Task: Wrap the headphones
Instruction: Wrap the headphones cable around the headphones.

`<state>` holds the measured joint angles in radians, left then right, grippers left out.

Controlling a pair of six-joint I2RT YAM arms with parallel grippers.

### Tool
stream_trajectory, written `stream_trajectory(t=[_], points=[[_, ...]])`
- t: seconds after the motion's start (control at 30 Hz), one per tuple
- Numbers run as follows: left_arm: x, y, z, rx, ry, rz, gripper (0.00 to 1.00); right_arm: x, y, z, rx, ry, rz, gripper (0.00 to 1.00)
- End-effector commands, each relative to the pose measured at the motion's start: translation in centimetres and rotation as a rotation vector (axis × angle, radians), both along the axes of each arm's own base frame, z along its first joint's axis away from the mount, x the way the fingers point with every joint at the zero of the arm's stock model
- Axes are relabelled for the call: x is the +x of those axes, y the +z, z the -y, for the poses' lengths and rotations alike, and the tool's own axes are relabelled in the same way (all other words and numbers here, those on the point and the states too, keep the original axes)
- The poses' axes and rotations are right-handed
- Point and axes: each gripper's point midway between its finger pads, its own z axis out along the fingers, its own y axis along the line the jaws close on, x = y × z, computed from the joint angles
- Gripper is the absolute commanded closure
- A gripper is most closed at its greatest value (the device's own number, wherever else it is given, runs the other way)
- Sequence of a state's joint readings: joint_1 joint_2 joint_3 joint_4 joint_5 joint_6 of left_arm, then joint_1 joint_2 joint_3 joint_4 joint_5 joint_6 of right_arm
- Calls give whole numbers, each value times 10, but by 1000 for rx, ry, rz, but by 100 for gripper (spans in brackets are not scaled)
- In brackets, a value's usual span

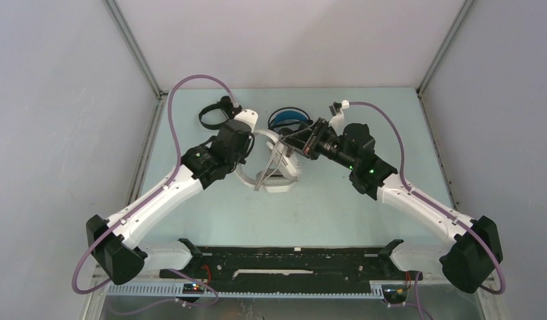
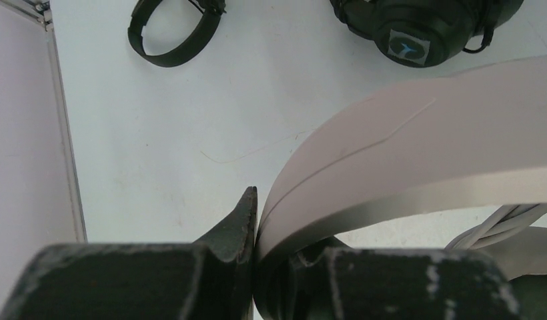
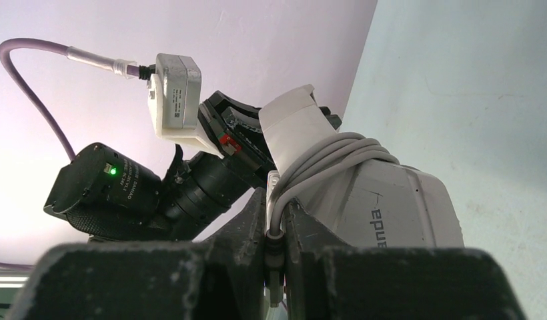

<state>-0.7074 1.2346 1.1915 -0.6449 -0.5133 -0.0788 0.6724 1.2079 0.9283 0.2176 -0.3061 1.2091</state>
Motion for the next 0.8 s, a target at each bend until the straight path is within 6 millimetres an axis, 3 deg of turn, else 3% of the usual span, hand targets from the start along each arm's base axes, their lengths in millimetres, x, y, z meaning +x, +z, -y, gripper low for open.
stream_trajectory(t=[0.0, 0.1, 0.3, 0.47, 0.77], points=[[27, 50, 3, -169, 134, 200, 100, -26, 40, -11, 90, 95, 111, 85], [29, 58, 2, -202, 146, 244, 100, -31, 48, -13, 111, 100, 130, 85], [34, 66, -4, -269, 196, 349, 100, -31, 55, -12, 99, 63, 140, 96], [41, 69, -4, -305, 224, 402, 100, -32, 65, -17, 138, 83, 146, 89], [45, 92, 3, -408, 218, 484, 100, -32, 73, -22, 187, 99, 158, 88]])
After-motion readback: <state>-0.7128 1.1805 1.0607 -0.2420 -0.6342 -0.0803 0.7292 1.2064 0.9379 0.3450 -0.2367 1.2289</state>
